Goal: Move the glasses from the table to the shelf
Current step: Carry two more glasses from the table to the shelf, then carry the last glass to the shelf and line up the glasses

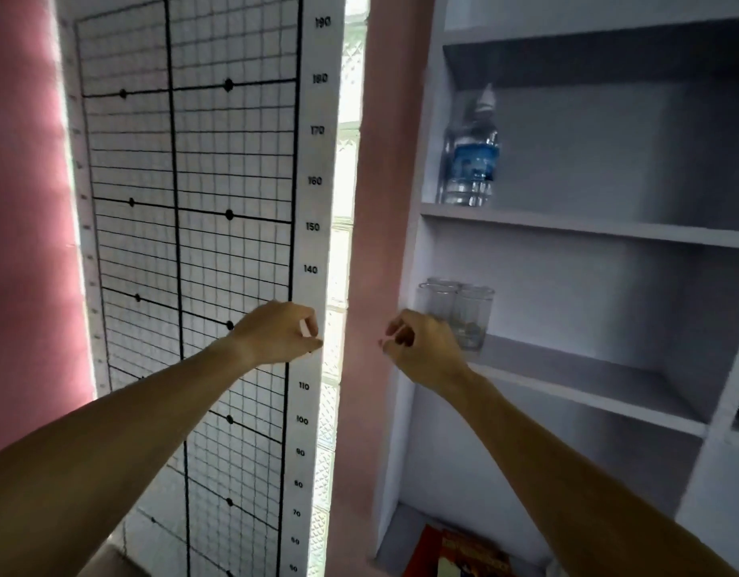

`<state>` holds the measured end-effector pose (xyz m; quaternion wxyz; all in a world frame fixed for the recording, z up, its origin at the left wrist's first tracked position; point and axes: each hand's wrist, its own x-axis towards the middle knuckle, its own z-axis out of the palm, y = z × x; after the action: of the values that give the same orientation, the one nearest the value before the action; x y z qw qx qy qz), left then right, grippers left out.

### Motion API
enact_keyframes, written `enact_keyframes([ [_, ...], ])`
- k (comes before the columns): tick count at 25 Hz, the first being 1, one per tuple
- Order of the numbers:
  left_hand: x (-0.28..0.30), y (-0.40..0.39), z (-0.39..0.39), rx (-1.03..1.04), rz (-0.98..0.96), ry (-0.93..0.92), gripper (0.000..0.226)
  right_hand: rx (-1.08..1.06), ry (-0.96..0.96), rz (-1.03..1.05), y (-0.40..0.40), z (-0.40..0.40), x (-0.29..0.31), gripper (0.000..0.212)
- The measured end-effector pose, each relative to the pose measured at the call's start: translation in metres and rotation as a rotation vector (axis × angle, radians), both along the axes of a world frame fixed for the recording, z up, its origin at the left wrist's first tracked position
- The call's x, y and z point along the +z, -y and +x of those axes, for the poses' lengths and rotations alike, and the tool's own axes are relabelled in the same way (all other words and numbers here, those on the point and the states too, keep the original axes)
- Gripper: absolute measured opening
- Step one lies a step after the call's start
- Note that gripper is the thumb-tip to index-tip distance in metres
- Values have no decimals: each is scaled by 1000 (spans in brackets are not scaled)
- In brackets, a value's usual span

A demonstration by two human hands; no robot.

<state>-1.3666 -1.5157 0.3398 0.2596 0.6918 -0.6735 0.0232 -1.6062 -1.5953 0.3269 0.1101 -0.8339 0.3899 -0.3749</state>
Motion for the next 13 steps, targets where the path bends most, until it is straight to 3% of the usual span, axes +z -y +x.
enact_keyframes([
  [6,-11,-147,129,244,39,-62,16,342,-104,99,-85,161,-4,13],
  [13,-34,-388,271,625,100,-81,17,748,-143,163,-274,366,-23,12],
])
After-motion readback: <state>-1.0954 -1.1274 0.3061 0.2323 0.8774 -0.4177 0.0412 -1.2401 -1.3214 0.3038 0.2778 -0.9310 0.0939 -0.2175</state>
